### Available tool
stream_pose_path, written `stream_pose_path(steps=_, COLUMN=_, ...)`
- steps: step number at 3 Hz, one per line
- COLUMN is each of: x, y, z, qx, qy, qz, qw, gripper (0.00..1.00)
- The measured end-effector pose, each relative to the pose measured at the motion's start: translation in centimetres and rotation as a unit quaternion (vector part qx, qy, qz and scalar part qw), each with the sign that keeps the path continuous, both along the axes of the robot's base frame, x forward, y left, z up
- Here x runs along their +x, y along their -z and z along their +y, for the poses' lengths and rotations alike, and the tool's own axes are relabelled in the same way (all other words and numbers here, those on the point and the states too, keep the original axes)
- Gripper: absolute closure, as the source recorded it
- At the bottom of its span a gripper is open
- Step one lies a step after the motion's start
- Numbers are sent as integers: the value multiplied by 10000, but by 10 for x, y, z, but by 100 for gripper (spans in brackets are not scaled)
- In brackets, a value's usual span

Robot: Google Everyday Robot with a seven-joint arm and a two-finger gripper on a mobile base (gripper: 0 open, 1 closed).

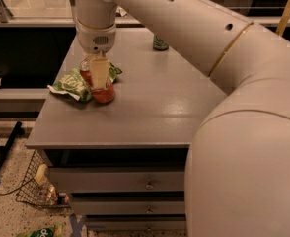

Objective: Move coke can near green jalapeno chip bag

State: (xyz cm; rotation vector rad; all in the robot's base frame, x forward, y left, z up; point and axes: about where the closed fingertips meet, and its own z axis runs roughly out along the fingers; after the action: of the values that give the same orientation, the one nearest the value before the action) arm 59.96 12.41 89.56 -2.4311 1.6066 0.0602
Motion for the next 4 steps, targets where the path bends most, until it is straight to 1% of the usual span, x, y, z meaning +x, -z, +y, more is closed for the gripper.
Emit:
stream_pose_path(steps=3, x=2, y=0, z=4, qx=45, qy=-2, qz=-34, qw=10000, gripper=15)
stream_pose_path(steps=4, x=1, y=-6, z=-5, qx=158, qy=93, qz=-134, qw=9997, gripper=0)
